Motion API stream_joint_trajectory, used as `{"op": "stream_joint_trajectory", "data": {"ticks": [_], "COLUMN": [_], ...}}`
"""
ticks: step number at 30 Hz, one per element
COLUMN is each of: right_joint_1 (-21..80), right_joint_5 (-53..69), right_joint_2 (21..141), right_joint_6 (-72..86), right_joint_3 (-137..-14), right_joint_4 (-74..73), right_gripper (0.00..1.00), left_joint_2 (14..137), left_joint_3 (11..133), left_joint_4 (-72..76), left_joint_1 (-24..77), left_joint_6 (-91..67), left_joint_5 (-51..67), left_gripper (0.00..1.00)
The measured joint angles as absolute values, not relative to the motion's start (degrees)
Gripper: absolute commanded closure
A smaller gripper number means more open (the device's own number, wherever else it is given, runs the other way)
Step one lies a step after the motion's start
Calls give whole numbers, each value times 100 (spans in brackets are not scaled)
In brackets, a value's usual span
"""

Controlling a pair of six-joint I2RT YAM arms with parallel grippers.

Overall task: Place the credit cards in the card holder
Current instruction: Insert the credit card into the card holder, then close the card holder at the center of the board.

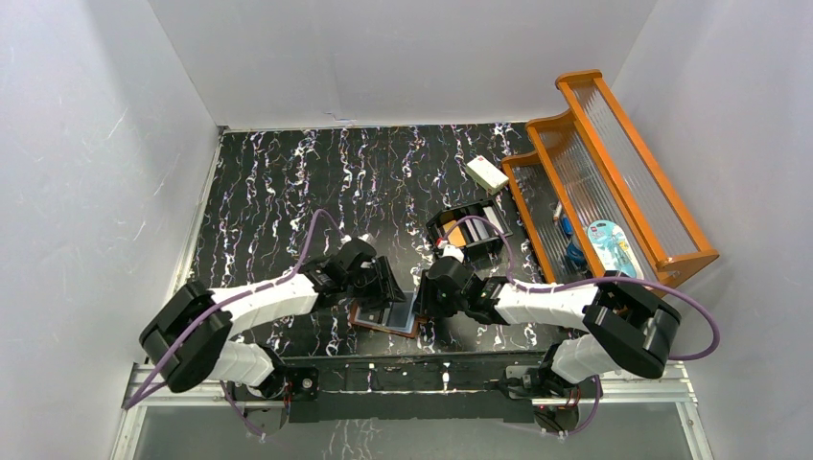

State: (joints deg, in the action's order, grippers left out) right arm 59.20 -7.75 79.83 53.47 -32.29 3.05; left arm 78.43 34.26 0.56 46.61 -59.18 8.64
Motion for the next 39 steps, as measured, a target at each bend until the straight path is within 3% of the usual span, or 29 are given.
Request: {"op": "stream_joint_trajectory", "data": {"ticks": [16, 29, 39], "right_joint_1": [5922, 5922, 5898], "right_joint_5": [-740, -788, -832], "right_joint_2": [7909, 7929, 7988], "right_joint_6": [5382, 5393, 5384], "right_joint_3": [-3332, -3308, -3282], "right_joint_4": [-121, -239, -141], "right_gripper": [54, 85, 90], "left_joint_2": [6825, 7081, 6969], "left_joint_3": [3675, 3065, 2591], "left_joint_4": [-1872, -1319, -364], "left_joint_1": [3242, 2871, 2692], "left_joint_6": [-4982, -4807, -5148], "left_joint_5": [534, 1538, 2163], "left_gripper": [40, 36, 38]}}
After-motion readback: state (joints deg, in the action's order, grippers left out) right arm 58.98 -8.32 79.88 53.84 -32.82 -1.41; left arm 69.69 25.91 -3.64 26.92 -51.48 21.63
